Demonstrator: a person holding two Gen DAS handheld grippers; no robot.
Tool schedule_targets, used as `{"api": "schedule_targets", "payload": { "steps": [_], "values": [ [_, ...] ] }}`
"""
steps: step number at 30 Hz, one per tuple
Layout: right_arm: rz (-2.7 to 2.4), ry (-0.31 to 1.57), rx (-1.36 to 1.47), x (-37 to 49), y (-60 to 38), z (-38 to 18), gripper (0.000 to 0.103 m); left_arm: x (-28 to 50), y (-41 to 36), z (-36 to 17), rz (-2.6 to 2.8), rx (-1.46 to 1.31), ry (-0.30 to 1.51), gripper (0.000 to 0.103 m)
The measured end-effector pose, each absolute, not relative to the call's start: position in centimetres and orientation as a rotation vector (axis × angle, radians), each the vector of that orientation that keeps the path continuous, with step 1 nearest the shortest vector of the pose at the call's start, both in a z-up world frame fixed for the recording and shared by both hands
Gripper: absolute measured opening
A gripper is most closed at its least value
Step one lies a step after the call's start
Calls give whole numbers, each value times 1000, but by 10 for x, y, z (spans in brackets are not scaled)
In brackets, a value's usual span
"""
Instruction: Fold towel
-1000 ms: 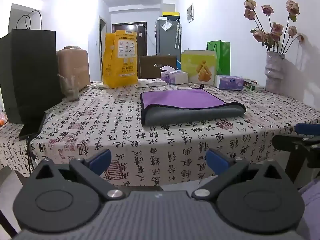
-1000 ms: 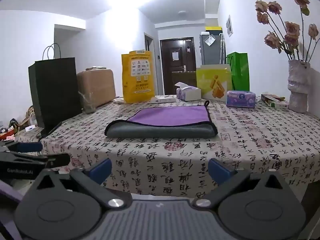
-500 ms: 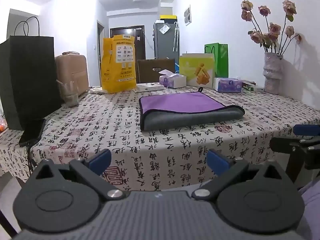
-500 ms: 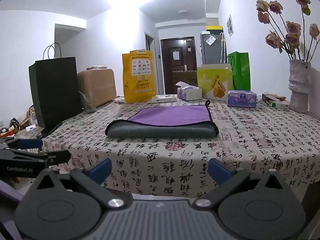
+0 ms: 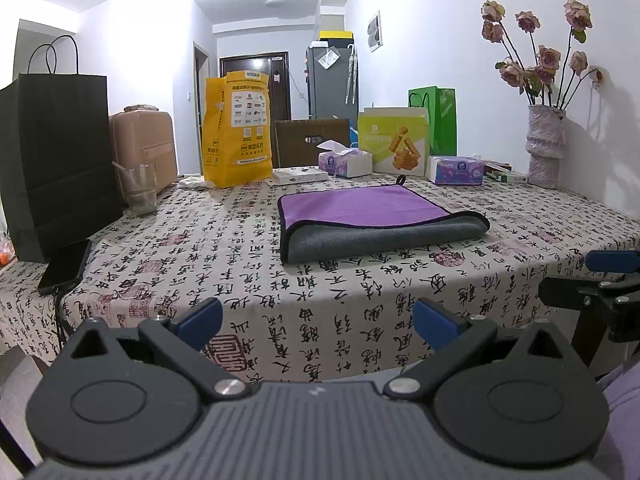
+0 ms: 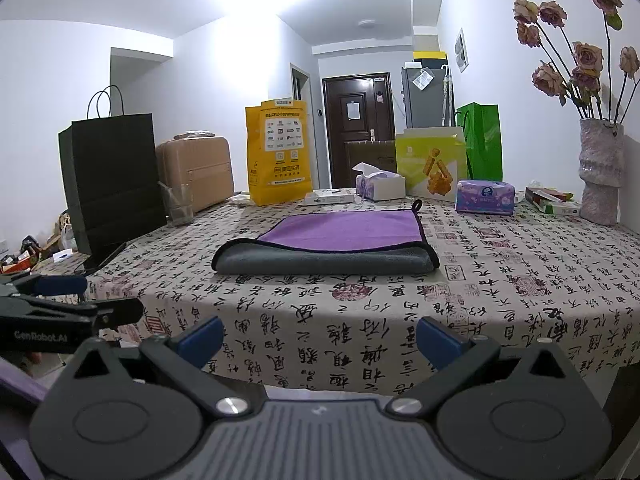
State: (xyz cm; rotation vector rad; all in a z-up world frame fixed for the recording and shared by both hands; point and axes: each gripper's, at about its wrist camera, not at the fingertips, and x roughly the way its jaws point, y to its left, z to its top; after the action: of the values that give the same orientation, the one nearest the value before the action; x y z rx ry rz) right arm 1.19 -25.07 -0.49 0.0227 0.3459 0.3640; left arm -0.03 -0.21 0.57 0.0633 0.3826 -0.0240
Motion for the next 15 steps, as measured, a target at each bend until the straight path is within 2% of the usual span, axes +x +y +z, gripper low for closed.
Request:
{"api": "schedule_targets", "payload": {
  "steps": [15],
  "values": [
    [357, 344, 25, 11, -251, -5, 103, -1, -2, 6, -24, 63, 382, 103]
  ]
}}
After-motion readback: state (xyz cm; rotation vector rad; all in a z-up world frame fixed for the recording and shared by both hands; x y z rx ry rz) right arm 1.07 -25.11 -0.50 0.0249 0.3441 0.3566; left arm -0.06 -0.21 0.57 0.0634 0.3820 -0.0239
